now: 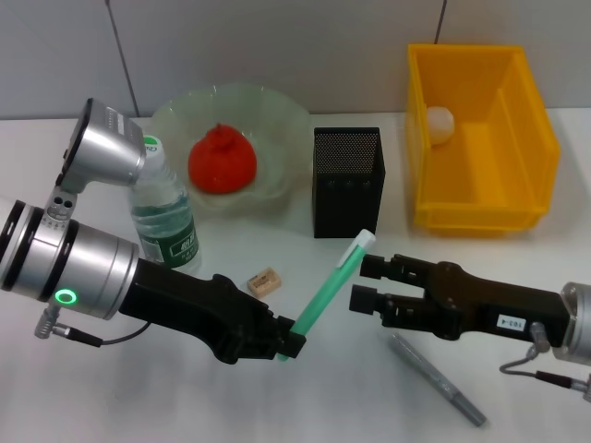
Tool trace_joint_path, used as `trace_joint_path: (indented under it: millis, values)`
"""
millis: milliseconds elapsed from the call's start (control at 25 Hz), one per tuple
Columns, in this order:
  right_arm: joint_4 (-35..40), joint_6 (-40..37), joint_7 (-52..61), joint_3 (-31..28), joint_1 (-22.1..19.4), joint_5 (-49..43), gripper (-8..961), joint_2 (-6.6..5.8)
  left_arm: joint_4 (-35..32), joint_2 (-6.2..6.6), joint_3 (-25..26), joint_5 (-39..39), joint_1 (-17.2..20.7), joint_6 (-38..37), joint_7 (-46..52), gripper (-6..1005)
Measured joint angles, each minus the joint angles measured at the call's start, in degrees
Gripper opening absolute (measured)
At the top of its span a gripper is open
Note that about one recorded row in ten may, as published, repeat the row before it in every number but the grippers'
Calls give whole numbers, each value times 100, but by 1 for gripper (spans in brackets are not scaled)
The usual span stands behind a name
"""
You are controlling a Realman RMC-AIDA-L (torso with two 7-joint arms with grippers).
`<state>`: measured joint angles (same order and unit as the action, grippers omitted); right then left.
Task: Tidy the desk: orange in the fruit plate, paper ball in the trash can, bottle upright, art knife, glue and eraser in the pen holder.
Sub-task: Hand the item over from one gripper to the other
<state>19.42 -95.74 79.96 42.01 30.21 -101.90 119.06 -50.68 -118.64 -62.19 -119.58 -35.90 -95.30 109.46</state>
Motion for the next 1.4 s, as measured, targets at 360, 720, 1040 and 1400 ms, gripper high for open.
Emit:
trace_joint_path:
  millis: [360, 720, 1040, 1400]
  values:
    - [-291, 366, -14, -35, 217, 76, 738, 13, 101, -16, -25, 92, -55, 25, -23, 191]
    - [-382, 419, -10, -25, 315, 83, 731, 25, 158, -11, -30, 93, -92, 96, -27, 193]
    - [-411, 512, -15, -35, 345, 92, 626, 22, 189, -5, -31, 84, -89, 130, -30, 194]
    - [-443, 533, -25, -24, 394, 92, 242, 25, 208, 0, -30, 62, -95, 149, -16, 196]
